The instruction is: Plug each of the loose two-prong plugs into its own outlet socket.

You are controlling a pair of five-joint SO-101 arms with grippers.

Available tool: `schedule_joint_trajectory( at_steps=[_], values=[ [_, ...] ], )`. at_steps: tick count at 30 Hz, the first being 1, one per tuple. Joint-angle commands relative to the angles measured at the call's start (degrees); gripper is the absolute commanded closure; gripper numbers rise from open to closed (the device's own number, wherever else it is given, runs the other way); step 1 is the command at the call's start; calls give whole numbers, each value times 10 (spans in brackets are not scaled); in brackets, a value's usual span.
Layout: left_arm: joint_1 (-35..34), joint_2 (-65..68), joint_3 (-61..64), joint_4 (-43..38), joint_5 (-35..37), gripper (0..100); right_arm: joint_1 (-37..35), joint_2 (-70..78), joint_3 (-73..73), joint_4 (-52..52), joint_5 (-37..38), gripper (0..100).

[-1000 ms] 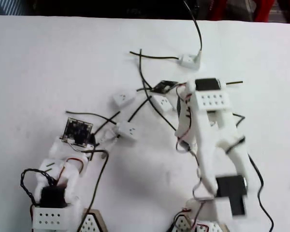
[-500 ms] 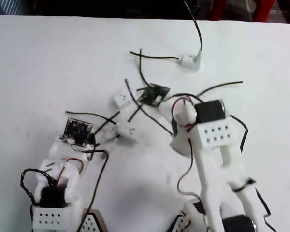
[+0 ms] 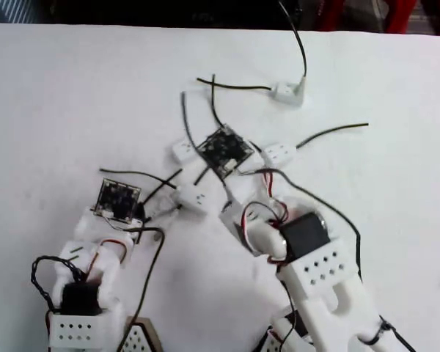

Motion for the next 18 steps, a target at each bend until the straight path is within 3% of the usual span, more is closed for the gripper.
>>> schedule_joint_trajectory(
  at_steps=[1,10,18],
  values=[
    [-7,-5,-3,-9,-4,830,-6,-51,76,-140,-58,981],
    [-7,-5,-3,-11,-4,827,5,-153,308,-425,-242,981],
    [-7,-5,-33,-9,-66,827,108,-187,335,-462,-335,981]
  ],
)
